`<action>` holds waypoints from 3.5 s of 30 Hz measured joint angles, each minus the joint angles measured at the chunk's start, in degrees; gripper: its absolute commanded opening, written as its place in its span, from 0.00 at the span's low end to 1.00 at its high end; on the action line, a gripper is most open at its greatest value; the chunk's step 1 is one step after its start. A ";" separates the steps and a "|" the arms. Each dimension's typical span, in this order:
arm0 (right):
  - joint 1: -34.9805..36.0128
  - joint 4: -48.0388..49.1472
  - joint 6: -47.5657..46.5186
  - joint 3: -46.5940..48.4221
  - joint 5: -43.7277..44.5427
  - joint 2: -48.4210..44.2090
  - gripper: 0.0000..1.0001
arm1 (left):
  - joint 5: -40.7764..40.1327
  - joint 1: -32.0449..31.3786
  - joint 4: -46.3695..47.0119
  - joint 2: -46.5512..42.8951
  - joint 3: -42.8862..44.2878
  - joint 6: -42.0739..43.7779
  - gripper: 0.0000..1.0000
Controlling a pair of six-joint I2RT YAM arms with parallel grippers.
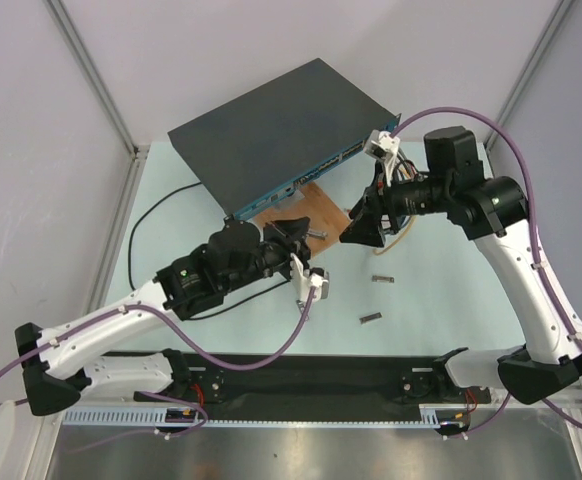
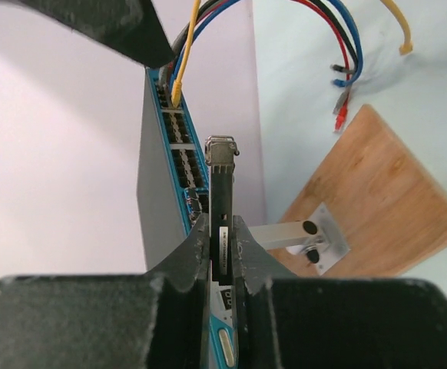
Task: Insert the plug into the switch port
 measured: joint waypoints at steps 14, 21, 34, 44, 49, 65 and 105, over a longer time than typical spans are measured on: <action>11.56 -1.25 -7.04 -0.04 12.24 1.38 0.68 | -3.85 -2.27 6.97 -1.73 -2.78 7.91 0.01; 11.61 -0.66 -6.93 0.31 14.49 3.08 0.64 | -3.85 -2.86 7.28 -2.27 -3.61 9.35 0.00; 13.11 -0.04 -7.17 1.44 14.10 3.58 0.40 | -3.82 -3.34 6.32 -2.27 -3.65 9.35 0.00; 13.57 -0.39 -7.69 1.44 13.42 3.67 0.39 | -4.00 -3.34 5.88 -2.08 -3.65 8.87 0.00; 13.60 -0.33 -7.98 1.44 13.16 3.67 0.17 | -4.07 -3.78 5.20 -1.95 -3.65 8.81 0.00; 8.17 3.91 -5.60 -3.89 13.60 1.57 0.00 | -5.86 -2.19 7.58 -1.79 -3.10 -5.03 0.95; 8.92 20.87 -2.91 -14.40 35.04 2.45 0.00 | 44.83 72.17 37.07 -1.42 -22.80 -137.94 0.96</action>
